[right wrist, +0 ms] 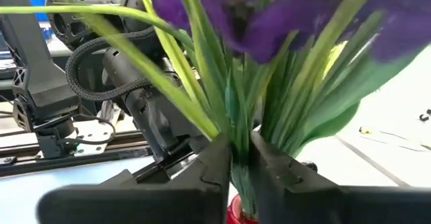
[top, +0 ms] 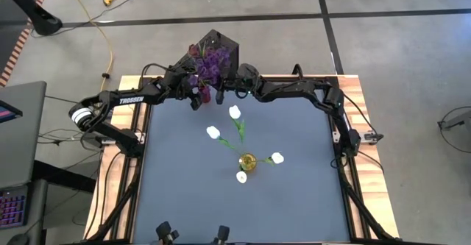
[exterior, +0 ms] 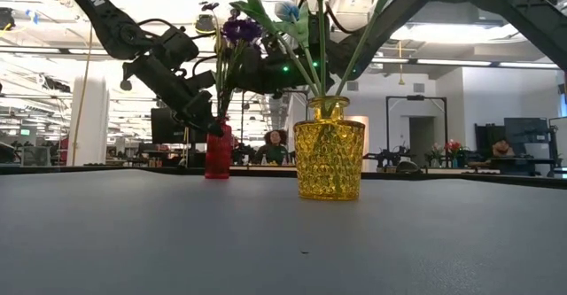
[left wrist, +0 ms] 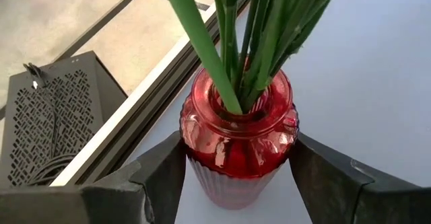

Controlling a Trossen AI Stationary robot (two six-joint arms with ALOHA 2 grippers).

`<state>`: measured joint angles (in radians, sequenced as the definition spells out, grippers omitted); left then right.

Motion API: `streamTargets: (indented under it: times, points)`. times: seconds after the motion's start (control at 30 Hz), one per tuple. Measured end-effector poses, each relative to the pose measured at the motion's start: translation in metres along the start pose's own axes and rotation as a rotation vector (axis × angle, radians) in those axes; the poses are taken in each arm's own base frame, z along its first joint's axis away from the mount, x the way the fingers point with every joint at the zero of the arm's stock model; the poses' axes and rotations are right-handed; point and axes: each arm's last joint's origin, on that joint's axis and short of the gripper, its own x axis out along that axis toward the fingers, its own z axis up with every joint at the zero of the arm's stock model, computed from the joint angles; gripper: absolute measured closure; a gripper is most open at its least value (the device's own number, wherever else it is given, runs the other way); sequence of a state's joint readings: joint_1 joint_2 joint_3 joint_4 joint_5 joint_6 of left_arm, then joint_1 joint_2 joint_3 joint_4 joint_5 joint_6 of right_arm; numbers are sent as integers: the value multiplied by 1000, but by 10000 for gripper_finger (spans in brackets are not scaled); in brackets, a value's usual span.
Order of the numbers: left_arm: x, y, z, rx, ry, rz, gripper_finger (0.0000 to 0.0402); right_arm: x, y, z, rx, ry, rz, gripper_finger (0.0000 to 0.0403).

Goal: Sort flowers into vase by color
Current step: Put the violet flowers into the red vase, then adjust the red vase

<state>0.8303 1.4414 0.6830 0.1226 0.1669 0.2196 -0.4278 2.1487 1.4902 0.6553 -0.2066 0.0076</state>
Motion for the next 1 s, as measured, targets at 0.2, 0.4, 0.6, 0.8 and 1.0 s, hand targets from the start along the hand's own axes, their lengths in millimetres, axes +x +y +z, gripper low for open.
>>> streamTargets:
  times: [0.2,0.4,0.6,0.8,1.0]
  points:
    - [0,0,0,-8,3,14,161,3,0,8,-5,-3,5,252]
    - [0,1,0,-4,6,22,157,-4,-6,25,9,139,48,155]
    - [0,1,0,-3,6,23,157,-20,-9,46,-71,273,104,105]
    - [-4,1,1,4,1,29,156,-42,-10,69,-115,350,111,97]
    - [-23,0,14,22,-81,50,156,-54,-12,87,-117,337,98,97]
